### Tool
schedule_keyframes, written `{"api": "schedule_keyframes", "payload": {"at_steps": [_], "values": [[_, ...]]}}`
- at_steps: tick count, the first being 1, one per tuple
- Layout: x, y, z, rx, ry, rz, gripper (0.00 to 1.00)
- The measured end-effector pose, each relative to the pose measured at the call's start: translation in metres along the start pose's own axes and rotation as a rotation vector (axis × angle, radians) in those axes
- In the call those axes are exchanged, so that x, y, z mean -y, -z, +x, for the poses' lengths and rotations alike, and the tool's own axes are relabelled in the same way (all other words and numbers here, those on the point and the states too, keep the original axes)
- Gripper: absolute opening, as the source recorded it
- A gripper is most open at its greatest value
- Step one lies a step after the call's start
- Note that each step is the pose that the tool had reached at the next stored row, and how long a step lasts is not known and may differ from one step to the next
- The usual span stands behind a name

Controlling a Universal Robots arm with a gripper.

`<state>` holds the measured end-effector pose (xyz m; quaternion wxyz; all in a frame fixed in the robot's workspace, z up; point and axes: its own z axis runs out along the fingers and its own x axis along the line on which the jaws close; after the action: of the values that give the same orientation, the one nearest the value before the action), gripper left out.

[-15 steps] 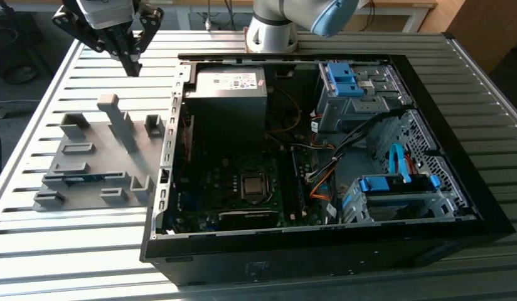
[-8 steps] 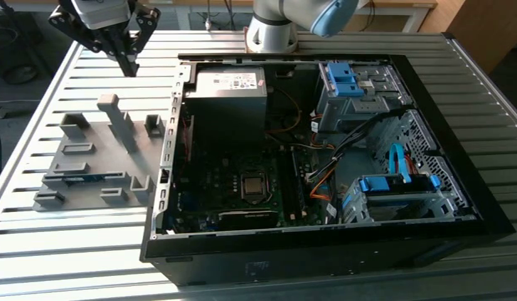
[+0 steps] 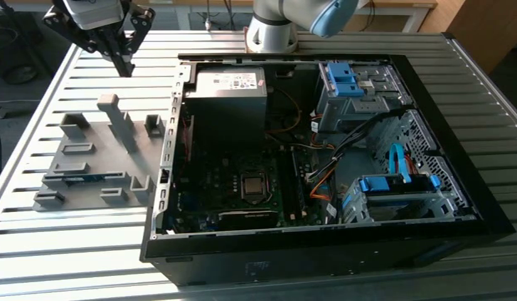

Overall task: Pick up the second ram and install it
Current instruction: 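Reach for the second ram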

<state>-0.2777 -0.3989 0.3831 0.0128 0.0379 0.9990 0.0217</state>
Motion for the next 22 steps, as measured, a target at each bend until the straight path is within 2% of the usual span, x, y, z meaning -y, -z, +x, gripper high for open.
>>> {"api": "schedule_keyframes", "payload": {"at_steps": [22], "values": [[0.0013,-0.0003,0.0162,0.0000,0.000,0.0000,0.11]]}}
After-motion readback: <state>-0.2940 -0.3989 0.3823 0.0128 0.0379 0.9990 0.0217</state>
